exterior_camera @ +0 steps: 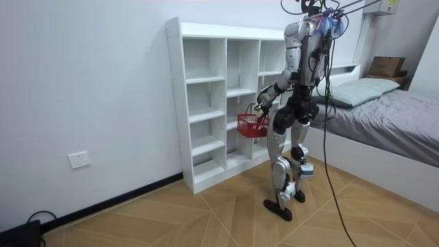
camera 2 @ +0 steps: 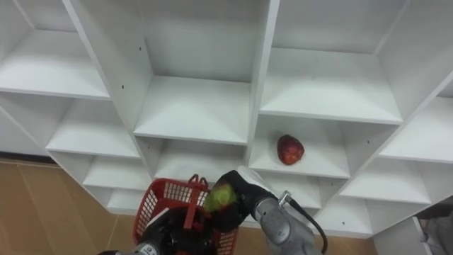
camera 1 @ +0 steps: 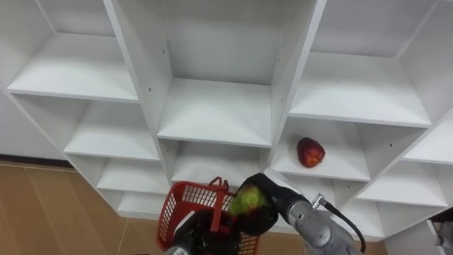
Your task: Collect fruits from the closet
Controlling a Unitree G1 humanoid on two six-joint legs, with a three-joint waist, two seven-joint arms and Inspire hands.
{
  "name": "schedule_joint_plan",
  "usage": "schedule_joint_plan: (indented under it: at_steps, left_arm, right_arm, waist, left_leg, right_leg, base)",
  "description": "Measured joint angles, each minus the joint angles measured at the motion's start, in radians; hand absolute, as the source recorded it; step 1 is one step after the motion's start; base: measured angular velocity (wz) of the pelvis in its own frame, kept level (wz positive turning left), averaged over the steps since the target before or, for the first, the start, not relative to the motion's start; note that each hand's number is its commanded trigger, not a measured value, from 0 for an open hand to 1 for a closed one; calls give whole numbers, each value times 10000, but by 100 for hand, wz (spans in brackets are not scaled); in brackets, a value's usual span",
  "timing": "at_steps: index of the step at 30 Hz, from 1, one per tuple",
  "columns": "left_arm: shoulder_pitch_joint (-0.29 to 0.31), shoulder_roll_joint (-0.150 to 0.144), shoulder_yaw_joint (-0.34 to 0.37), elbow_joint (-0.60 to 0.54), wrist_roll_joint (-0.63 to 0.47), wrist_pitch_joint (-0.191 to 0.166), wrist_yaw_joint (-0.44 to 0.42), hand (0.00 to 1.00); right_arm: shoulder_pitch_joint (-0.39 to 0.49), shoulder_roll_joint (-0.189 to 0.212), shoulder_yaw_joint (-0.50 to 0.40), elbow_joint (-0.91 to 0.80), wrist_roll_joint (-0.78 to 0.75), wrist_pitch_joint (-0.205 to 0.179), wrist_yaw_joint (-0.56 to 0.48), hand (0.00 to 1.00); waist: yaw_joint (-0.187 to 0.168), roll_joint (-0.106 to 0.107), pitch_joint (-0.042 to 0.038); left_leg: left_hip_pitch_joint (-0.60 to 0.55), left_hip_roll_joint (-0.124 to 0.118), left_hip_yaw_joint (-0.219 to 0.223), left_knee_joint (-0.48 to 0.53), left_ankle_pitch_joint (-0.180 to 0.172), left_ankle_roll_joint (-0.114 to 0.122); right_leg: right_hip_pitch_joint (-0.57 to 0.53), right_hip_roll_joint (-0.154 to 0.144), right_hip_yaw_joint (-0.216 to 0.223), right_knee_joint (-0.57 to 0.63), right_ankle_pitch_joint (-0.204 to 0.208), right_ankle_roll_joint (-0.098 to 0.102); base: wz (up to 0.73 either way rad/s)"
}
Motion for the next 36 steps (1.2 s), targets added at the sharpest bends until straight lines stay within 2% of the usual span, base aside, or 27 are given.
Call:
schedule_joint_plan:
  at_steps: [10, 11, 12, 13, 14, 15, 16, 21, 36]
  left_arm:
    - [5, 55, 6, 0, 41, 1, -196, 100]
    - [5, 55, 5, 0, 71, 1, -198, 100]
    - [4, 55, 6, 0, 93, 1, -198, 100]
    - [5, 55, 5, 0, 122, 1, -199, 100]
    - [4, 56, 4, 0, 171, 1, -202, 100]
    - [4, 56, 4, 0, 211, 0, -206, 100]
    - [4, 59, 4, 0, 236, 1, -218, 100]
    - [62, 92, -14, 1, 266, 24, -252, 100]
    - [78, 148, -12, 0, 268, 101, -249, 100]
  right_arm:
    - [-51, 24, 72, 14, -196, 91, 66, 100]
    - [-50, 25, 73, 21, -197, 93, 66, 92]
    - [-51, 25, 73, 25, -197, 93, 66, 75]
    - [-53, 35, 74, 35, -196, 98, 64, 64]
    - [-78, 46, 76, 92, -194, 98, 61, 31]
    - [-93, 53, 75, 139, -193, 98, 58, 10]
    - [-123, 67, 75, 269, -193, 98, 50, 0]
    - [-154, 96, 77, 337, -179, 93, 20, 0]
    - [-155, 95, 81, 536, -166, 94, -18, 0]
  waist:
    - [-1, -41, -3]
    - [-1, -46, -4]
    - [-1, -49, -5]
    - [7, -61, -5]
    - [6, -78, -7]
    - [6, -90, -10]
    - [7, -118, -17]
    - [1, -173, -12]
    - [-5, -144, 1]
  left_leg:
    - [-5, -12, -15, 17, 1, -1]
    - [-4, -12, -15, 19, 1, -1]
    - [-4, -12, -15, 20, 1, -1]
    - [-3, -12, -16, 23, 1, -1]
    - [-2, -12, -17, 27, 1, -1]
    - [-1, -12, -17, 27, 1, -1]
    - [1, -12, -18, 28, 1, -1]
    - [7, -13, -45, 30, 1, -1]
    - [-9, -13, -45, 27, 1, -1]
  right_leg:
    - [13, -25, -64, 5, -34, 2]
    - [13, -25, -64, 7, -34, 2]
    - [13, -25, -64, 8, -34, 2]
    - [15, -27, -64, 11, -34, 2]
    - [17, -27, -65, 11, -34, 2]
    - [18, -27, -65, 11, -34, 2]
    - [20, -27, -66, 11, -34, 1]
    - [31, -29, -68, 7, -34, 1]
    - [33, -27, -82, 2, -34, 2]
  base:
    - [1]
    - [0]
    - [0]
    - [0]
    - [0]
    - [0]
    - [0]
    - [0]
    - [0]
